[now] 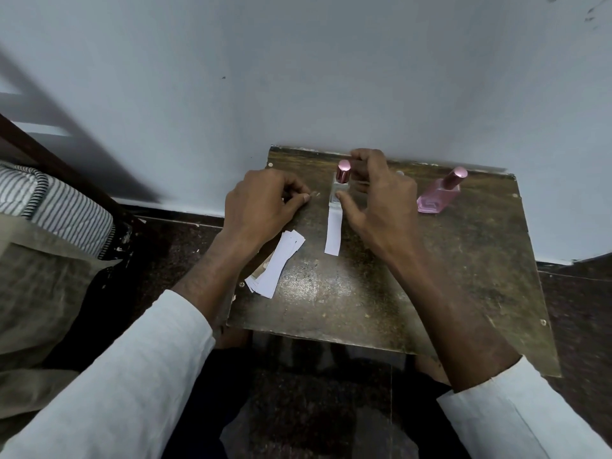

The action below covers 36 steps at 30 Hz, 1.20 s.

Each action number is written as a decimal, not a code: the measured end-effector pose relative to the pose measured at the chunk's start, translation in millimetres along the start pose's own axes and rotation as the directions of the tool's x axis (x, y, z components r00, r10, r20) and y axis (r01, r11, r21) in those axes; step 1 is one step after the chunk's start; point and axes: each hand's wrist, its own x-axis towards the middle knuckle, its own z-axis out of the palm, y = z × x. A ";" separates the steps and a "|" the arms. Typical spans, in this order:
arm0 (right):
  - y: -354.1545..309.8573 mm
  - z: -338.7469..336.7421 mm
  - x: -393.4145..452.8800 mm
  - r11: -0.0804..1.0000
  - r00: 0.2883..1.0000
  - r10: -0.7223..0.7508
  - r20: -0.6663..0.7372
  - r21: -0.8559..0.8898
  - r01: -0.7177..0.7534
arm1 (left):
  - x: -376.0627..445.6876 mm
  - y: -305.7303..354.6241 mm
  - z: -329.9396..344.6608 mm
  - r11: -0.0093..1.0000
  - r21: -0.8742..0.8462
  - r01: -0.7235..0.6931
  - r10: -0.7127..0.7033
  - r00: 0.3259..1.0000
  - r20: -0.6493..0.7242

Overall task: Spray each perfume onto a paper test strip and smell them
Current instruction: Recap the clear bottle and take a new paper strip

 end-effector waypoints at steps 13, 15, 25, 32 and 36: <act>-26.9 -17.4 -76.2 0.996 0.995 -0.089 -0.047 -0.025 0.088 | -74.5 -11.9 -32.5 0.996 -0.060 0.070 -0.066 0.995 0.071; -35.3 -14.8 -87.4 0.999 0.999 -0.045 0.005 -0.016 0.045 | -90.8 -6.0 -35.7 0.994 -0.025 0.106 -0.103 0.991 0.090; -69.1 -22.1 -132.9 0.962 0.966 0.209 0.154 0.144 -0.231 | -142.3 24.7 -50.4 0.959 0.014 0.283 -0.282 0.958 -0.043; -50.7 -4.1 -110.1 0.982 0.958 0.152 0.242 0.076 -0.174 | -122.3 26.5 -37.8 0.957 0.097 0.274 -0.275 0.961 0.000; -50.2 9.7 -99.1 0.984 0.964 0.138 0.228 0.082 -0.160 | -120.3 26.3 -31.2 0.938 0.244 0.247 -0.258 0.966 0.013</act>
